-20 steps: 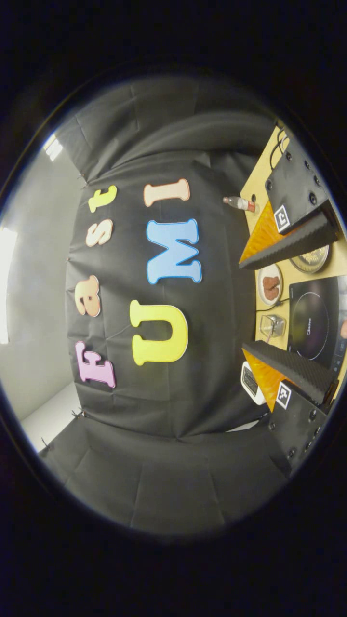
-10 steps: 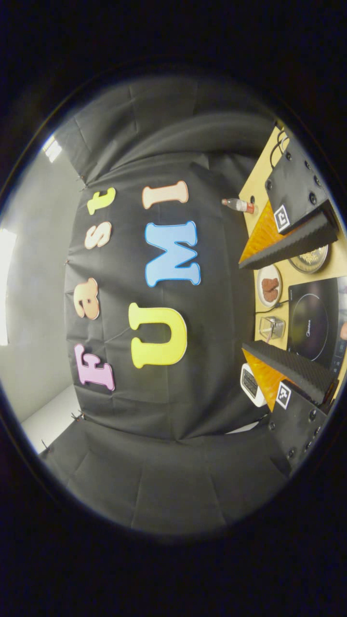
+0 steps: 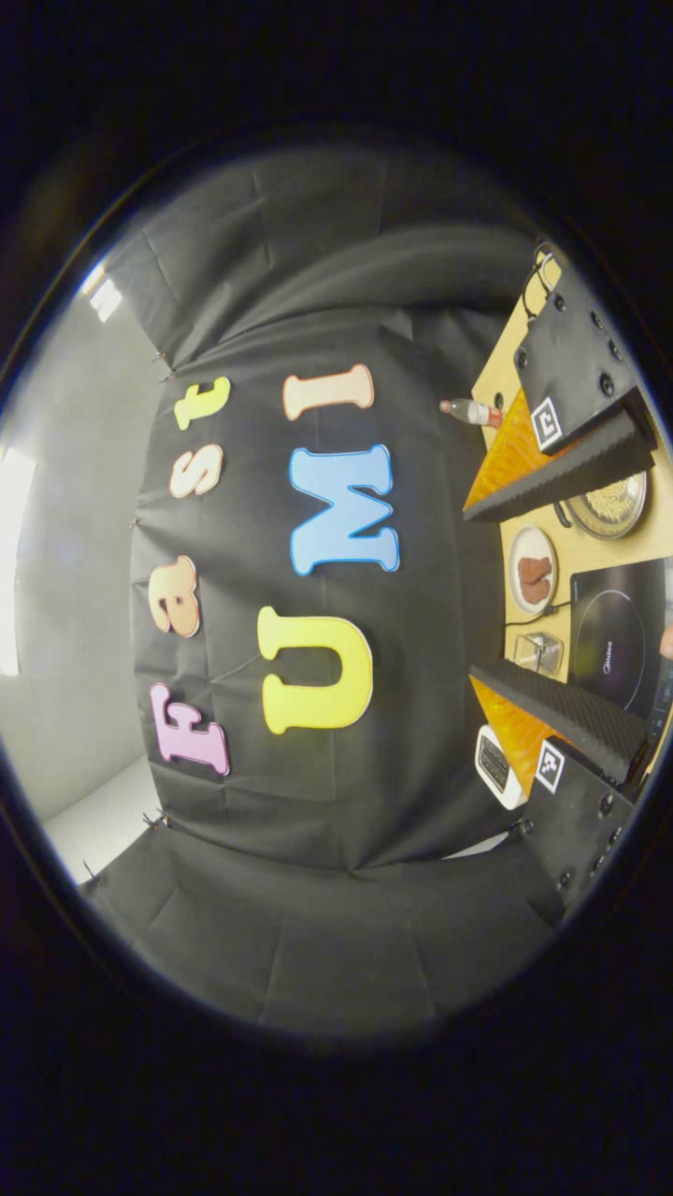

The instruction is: First push the handle of the pot to place it horizontally, then grasp the pot with both hands and set it on the induction cooktop.

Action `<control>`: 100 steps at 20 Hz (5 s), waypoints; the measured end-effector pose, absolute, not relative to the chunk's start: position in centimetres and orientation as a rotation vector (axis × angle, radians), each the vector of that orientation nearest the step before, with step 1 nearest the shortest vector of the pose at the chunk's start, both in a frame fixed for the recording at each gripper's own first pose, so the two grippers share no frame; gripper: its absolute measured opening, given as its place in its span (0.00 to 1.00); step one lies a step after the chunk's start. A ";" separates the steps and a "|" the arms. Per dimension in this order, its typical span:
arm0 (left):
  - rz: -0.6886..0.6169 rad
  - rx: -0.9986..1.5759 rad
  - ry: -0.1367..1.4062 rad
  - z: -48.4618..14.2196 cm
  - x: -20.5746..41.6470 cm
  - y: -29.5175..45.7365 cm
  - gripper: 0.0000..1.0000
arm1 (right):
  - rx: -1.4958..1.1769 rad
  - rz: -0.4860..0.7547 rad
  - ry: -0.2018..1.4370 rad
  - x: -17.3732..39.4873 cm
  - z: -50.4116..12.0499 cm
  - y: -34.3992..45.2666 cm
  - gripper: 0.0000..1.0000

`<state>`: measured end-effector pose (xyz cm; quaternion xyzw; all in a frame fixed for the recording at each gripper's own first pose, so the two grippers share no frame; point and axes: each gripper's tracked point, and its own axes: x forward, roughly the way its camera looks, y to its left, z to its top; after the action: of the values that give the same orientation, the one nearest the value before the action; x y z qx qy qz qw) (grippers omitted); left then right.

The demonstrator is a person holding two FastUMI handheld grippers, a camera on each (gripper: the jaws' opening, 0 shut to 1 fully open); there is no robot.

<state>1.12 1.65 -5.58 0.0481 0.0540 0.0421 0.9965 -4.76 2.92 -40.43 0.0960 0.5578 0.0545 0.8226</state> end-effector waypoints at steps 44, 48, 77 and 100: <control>0.197 0.135 0.146 -7.6 3.3 -10.4 0.97 | -0.118 0.130 1.126 3.8 -39.3 -13.9 0.01; 0.227 0.123 0.165 -8.3 3.3 -11.2 0.97 | -0.139 0.153 1.124 5.2 -39.3 -14.7 0.01; -0.142 0.022 0.585 -26.3 8.3 -10.9 0.97 | -0.005 0.022 0.717 7.0 -28.3 -14.7 1.00; -0.110 0.026 0.892 -44.9 12.0 -6.7 0.99 | 0.067 -0.006 0.845 12.0 -35.9 -14.2 1.00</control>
<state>12.02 -6.74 -44.91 0.0124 0.4310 -0.0530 0.9007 12.03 -14.20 -35.92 0.0325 0.4100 -0.0028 0.9115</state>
